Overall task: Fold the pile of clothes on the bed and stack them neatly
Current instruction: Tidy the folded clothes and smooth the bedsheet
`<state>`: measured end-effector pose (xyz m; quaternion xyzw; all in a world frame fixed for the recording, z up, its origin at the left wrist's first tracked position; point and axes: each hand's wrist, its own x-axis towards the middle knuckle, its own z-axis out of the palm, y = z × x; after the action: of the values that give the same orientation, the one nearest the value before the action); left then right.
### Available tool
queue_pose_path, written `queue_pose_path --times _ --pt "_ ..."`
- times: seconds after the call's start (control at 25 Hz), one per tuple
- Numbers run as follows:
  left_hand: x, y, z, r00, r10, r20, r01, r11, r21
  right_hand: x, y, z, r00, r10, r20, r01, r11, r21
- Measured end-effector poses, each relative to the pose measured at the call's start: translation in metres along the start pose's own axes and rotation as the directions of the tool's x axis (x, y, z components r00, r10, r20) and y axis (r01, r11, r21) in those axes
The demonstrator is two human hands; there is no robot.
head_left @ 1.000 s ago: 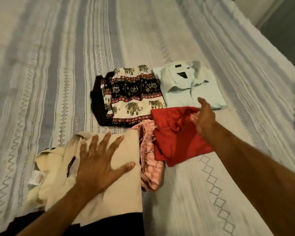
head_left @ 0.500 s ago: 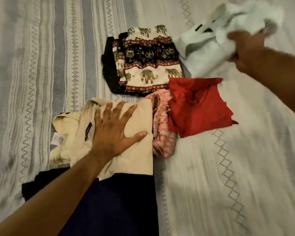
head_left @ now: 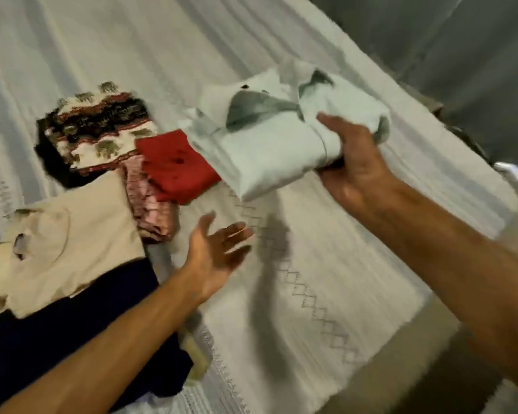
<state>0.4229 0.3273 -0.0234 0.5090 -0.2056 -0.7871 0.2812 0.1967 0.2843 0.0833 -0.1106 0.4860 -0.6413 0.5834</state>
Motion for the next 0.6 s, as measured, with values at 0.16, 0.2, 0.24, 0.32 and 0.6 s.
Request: queue_pose_path --times 0.16,0.2,0.24,0.32,0.6 --pt "-0.04 -0.031 0.195 0.955 0.055 0.291 0.051 0.938 -0.342 -0.126 -0.056 -0.154 0.956 -0.17 -0.241 0.156 0.985 -0.075" --pt "-0.06 -0.046 0.241 0.92 0.095 0.38 0.023 0.955 -0.295 -0.158 -0.075 -0.19 0.916 -0.241 -0.32 0.215 0.97 -0.115" --pt "-0.083 -0.064 0.287 0.861 0.07 0.503 0.045 0.976 -0.213 -0.192 -0.096 -0.226 0.866 -0.307 -0.395 0.276 0.952 -0.135" --pt "-0.109 -0.104 0.364 0.805 -0.077 0.589 0.052 0.997 0.06 -0.256 -0.135 -0.289 0.779 -0.395 -0.486 0.371 0.916 -0.151" --pt "-0.206 -0.33 0.572 0.534 -0.322 0.782 -0.231 0.834 0.501 -0.491 -0.146 -0.513 0.568 -0.32 -0.758 0.532 0.845 0.042"
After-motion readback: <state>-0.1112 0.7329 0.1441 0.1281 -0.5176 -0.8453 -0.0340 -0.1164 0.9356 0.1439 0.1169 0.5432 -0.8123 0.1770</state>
